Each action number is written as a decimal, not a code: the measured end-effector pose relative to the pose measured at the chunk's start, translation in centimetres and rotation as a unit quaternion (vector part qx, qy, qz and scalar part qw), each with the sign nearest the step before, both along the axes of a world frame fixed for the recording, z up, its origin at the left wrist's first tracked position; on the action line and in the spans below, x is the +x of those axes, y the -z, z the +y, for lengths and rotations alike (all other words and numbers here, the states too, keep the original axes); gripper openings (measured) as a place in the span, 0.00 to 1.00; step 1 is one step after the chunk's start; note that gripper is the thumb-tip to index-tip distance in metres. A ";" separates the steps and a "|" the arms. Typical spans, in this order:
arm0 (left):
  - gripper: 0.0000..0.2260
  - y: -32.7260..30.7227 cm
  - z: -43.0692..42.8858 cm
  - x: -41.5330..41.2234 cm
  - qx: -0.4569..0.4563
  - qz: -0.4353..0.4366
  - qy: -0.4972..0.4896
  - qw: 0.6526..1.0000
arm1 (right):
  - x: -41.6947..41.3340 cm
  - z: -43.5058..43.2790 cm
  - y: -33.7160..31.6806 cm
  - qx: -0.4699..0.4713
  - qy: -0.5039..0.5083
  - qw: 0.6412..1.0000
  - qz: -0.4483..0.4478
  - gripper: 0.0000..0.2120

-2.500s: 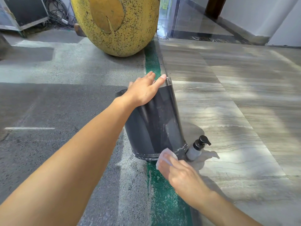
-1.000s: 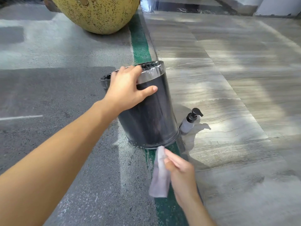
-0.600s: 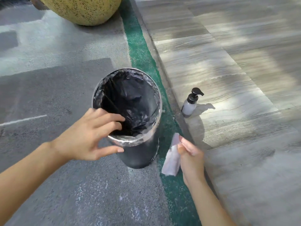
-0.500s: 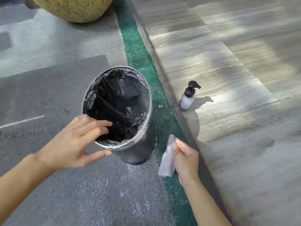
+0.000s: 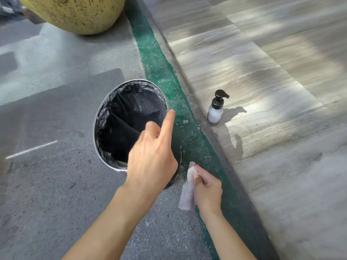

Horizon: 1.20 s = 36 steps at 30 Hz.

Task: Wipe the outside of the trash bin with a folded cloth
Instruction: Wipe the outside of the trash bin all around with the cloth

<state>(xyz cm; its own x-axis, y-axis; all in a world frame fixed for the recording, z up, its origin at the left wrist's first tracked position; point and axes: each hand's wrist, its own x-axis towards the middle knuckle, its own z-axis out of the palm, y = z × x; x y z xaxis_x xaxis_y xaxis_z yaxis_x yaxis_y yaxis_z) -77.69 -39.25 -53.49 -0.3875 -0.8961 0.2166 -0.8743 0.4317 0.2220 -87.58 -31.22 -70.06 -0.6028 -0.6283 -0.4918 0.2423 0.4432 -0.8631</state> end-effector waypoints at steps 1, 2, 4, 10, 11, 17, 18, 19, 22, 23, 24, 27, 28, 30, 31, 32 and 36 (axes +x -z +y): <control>0.36 -0.7 -0.5 0.3 -0.014 0.005 -0.001 1.000 | 0.3 0.0 0.0 -0.002 -0.007 1.000 0.001 0.18; 0.36 -1.6 -1.2 0.8 -0.038 0.005 -0.008 0.999 | 0.6 0.0 0.0 -0.005 -0.015 1.000 0.002 0.17; 0.34 -3.3 -2.9 2.0 -0.071 -0.017 -0.035 0.997 | 1.3 -0.3 0.0 -0.007 -0.034 0.999 0.004 0.17; 0.23 -2.1 -0.5 1.6 -0.015 -0.006 -0.012 1.000 | 2.5 -1.5 -0.6 -0.006 -0.028 1.000 0.011 0.16; 0.23 -1.5 -0.2 1.3 -0.015 -0.003 -0.005 1.000 | 2.4 -1.7 -0.8 -0.007 -0.028 0.999 0.014 0.16; 0.28 0.9 1.4 0.6 -0.032 -0.064 0.029 0.997 | 1.8 -1.7 -1.5 -0.027 -0.040 0.999 0.007 0.20; 0.28 0.8 1.6 0.5 -0.036 -0.074 0.030 0.996 | 1.7 -1.7 -1.4 -0.029 -0.037 0.999 0.005 0.20; 0.27 0.5 1.5 0.5 -0.036 -0.073 0.028 0.996 | 1.7 -1.7 -1.4 -0.027 -0.035 0.999 0.003 0.19; 0.29 -1.2 0.7 0.9 -0.002 -0.042 0.017 0.999 | 1.7 -1.7 -1.4 -0.027 -0.032 0.999 0.004 0.17; 0.27 -1.7 0.2 1.4 0.010 -0.032 0.005 0.999 | 1.8 -1.7 -1.6 -0.027 -0.031 0.999 0.013 0.16; 0.26 -2.2 -0.4 2.2 0.016 -0.014 -0.014 1.000 | 1.8 -1.7 -1.9 -0.029 -0.033 0.999 0.027 0.16; 0.23 -3.2 -3.4 5.7 -0.009 0.061 -0.103 0.993 | 2.3 -2.1 -3.3 -0.048 -0.049 0.995 0.072 0.17; 0.21 -3.3 -4.4 7.0 -0.029 0.065 -0.129 0.989 | 2.6 -2.3 -4.0 -0.058 -0.056 0.993 0.091 0.18; 0.19 -2.8 -6.1 9.2 -0.071 0.016 -0.155 0.985 | 3.4 -2.7 -5.4 -0.083 -0.067 0.986 0.131 0.19; 0.19 -2.4 -6.8 10.2 -0.087 -0.026 -0.159 0.983 | 3.8 -2.9 -5.9 -0.095 -0.070 0.982 0.147 0.20; 0.19 -2.0 -7.3 11.0 -0.097 -0.062 -0.164 0.980 | 4.3 -3.0 -6.5 -0.109 -0.074 0.978 0.160 0.21; 0.28 -1.5 -8.1 12.3 -0.105 -0.145 -0.166 0.970 | 6.2 -2.8 -6.8 -0.178 -0.089 0.944 0.262 0.24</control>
<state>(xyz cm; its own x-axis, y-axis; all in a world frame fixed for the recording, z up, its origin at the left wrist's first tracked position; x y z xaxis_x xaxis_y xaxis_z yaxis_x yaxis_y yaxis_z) -65.37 -47.32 -51.99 -0.1571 -0.9300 0.3323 -0.9854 0.1253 -0.1152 -81.38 -34.07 -63.29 -0.5738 -0.8121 0.1064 -0.3112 0.0959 -0.9455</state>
